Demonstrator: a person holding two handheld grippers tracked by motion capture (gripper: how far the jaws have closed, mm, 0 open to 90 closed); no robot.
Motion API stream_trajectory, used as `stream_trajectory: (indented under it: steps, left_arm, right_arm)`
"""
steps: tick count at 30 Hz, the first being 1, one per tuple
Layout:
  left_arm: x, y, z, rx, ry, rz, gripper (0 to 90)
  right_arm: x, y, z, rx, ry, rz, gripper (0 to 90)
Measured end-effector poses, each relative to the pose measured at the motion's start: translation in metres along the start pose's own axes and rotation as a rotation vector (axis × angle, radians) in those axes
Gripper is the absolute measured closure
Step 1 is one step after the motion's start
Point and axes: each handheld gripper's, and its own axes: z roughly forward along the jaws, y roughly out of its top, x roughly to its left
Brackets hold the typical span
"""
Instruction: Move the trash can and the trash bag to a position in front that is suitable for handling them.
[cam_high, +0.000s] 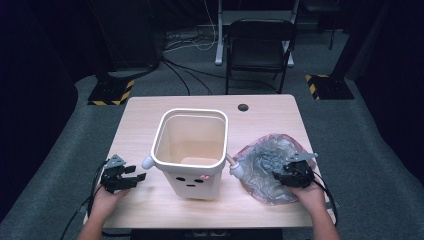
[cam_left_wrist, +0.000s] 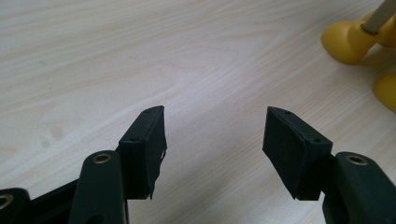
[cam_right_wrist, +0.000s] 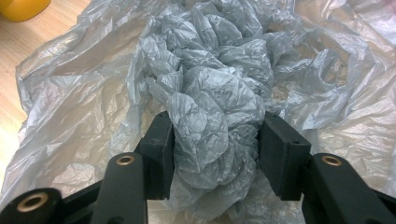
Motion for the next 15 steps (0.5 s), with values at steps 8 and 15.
stream_trajectory:
  steps: [8,15]
  left_arm:
    - [-0.002,0.01,-0.02,-0.061,0.009,0.004,36.9]
    - [-0.003,0.021,-0.032,-0.077,-0.017,-0.029,36.4]
  right_arm:
    - [0.001,0.0,0.0,0.002,0.006,0.004,46.7]
    - [0.001,0.0,0.0,-0.004,0.005,0.011,42.8]
